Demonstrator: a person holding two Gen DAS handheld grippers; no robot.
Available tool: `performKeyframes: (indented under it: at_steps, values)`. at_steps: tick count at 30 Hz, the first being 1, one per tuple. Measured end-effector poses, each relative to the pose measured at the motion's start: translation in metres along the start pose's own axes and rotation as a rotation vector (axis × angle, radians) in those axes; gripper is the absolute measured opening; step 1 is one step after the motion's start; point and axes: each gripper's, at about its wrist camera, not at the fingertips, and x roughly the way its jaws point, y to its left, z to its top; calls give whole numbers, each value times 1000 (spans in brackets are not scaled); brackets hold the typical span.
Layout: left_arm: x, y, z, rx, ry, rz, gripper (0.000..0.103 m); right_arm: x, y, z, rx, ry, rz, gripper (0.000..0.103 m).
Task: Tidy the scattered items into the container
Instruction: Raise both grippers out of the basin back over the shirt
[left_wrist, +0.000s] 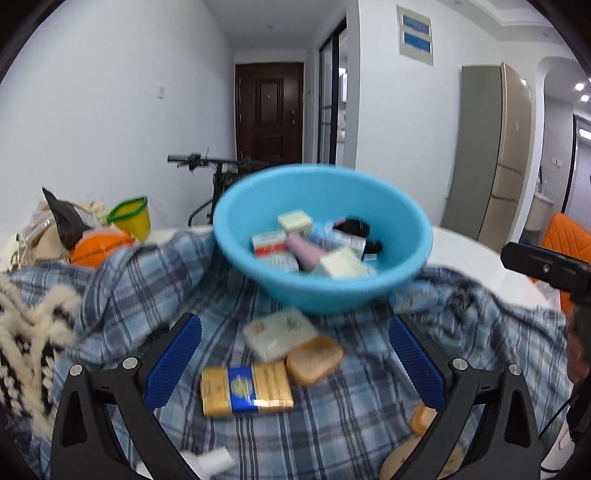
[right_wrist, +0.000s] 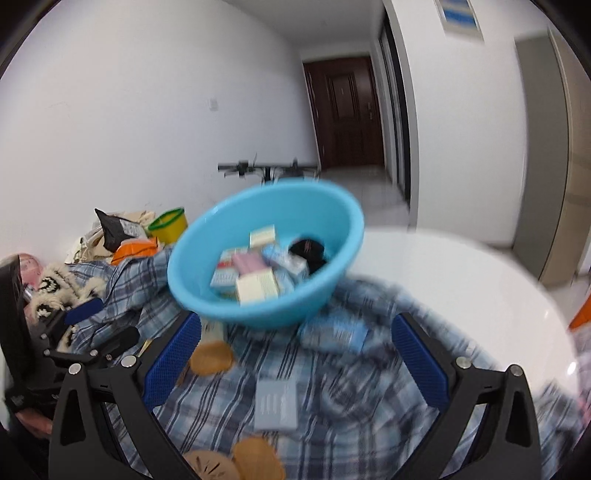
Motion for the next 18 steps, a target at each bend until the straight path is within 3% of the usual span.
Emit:
performKeyframes:
  at_steps: [4,10,18]
  values:
    - [7,1,-19,-18,64,-25,103,7,-2,-22,-7,47,-25,103]
    - [17,5,-47,-80,151,-51,103,16,-1,-50,3,142,9,103]
    - [23,8,-68,-125,201,-51,103,23,4,-70,-6,185,-10,103]
